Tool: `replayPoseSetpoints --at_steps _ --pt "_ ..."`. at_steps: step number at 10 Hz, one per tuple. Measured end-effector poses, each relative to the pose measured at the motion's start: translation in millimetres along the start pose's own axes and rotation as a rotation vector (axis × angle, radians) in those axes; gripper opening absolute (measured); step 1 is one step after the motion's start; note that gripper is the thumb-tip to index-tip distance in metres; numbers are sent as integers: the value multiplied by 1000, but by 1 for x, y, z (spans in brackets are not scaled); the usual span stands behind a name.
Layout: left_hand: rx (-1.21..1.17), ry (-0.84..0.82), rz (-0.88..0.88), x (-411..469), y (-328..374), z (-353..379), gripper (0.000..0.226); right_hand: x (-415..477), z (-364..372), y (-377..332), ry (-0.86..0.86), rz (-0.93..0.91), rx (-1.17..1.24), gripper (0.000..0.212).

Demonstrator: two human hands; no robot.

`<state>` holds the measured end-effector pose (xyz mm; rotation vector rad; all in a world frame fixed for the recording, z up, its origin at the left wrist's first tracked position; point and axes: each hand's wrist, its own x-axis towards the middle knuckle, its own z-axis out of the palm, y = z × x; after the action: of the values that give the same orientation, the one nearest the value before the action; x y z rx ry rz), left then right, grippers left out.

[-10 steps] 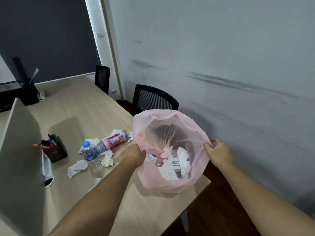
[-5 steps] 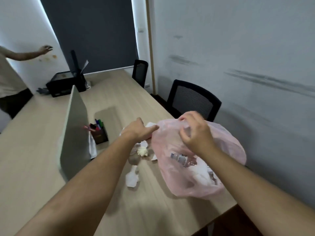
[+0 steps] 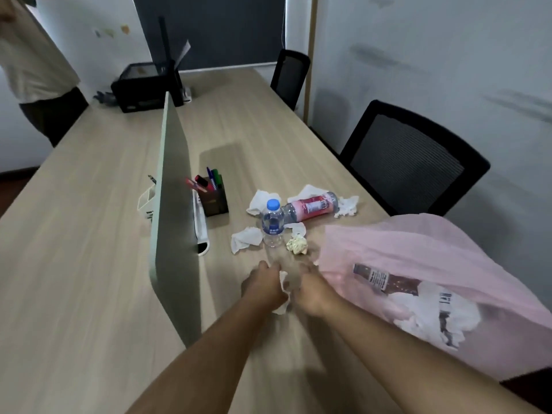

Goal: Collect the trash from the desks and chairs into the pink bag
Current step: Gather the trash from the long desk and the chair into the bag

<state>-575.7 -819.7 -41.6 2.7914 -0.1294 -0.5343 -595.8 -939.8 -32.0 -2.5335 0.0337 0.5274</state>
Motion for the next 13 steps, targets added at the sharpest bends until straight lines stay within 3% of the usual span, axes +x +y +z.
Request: replayPoseSetpoints --at_steps 2,4,5,7,9,10,11,12,13 --pt "128 -145 72 28 -11 31 67 60 -17 39 149 292 -43 73" --pt "37 -8 71 43 -23 46 26 85 -2 51 60 319 -92 69" --pt "-51 -1 23 44 -28 47 13 86 7 59 5 198 -175 46" --pt "-172 27 -62 31 -28 36 13 58 21 49 28 91 -73 31" --pt "-130 229 -39 -6 -1 -1 32 1 -3 25 192 -278 -44 30" --pt "-203 362 -13 -33 21 -16 29 -37 -19 29 341 -406 -23 22" --pt "-314 508 162 -66 58 -23 17 -76 -37 53 539 -432 -24 13" --pt "-315 517 319 -86 101 -12 9 -111 -58 81 608 -265 -194 17" --pt "-296 421 357 -87 145 7 8 -135 -71 99 459 -42 -341 31"
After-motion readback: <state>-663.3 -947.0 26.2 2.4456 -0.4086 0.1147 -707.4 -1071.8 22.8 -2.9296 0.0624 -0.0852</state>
